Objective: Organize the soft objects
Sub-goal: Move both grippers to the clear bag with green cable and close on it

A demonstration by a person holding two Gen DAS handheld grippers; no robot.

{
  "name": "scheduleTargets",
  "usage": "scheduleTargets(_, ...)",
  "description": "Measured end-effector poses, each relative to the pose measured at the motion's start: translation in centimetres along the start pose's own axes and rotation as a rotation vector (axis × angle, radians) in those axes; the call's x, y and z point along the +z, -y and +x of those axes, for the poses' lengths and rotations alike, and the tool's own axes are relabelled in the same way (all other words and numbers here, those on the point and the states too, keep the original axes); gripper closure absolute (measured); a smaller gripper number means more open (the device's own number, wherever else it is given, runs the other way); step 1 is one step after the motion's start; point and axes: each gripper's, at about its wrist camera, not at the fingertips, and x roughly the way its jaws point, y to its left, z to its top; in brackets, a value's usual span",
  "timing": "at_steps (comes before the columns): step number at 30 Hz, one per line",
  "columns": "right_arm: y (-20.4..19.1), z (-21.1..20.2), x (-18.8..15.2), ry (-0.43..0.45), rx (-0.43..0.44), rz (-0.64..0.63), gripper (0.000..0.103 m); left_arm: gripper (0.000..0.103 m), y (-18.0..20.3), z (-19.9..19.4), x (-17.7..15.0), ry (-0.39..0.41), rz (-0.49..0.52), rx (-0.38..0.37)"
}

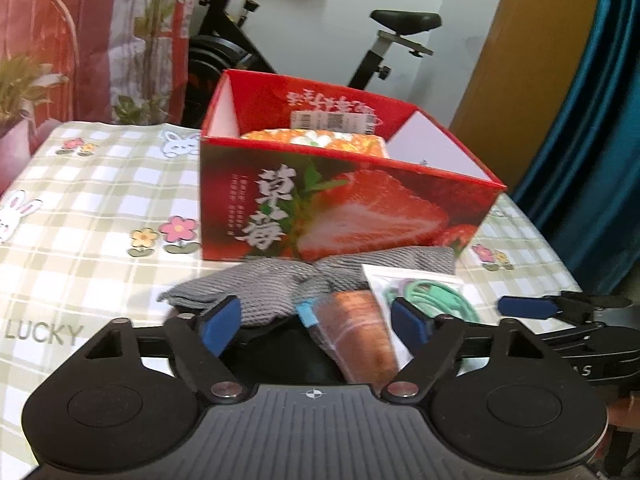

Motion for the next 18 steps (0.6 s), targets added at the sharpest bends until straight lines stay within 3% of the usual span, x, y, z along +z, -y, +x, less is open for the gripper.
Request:
scheduleTargets(3, 0.0, -0.1, 0.0, -0.007, 0.046, 0.009, 0.048, 0.031, 0.2, 0.0, -0.1, 0.0, 0.0, -0.048)
scheduleTargets(5, -0.3, 0.0, 0.1, -0.01, 0.07, 0.003, 0.052, 0.038, 0.4, 0.1, -0.2, -0.003, 0.002, -0.082)
scheduleTargets(11, -1.5, 0.8, 0.3, -0.023, 0.096, -0.032, 0.053, 0.061, 0.7, 1.1, -0.7, -0.034, -0.008, -0.166)
scheduleTargets(18, -0.4, 0.0, 0.3, -0.01, 0.05, 0.0, 0.047, 0.064, 1.3, 2.2, -1.1, -0.072, 0.009, -0.206)
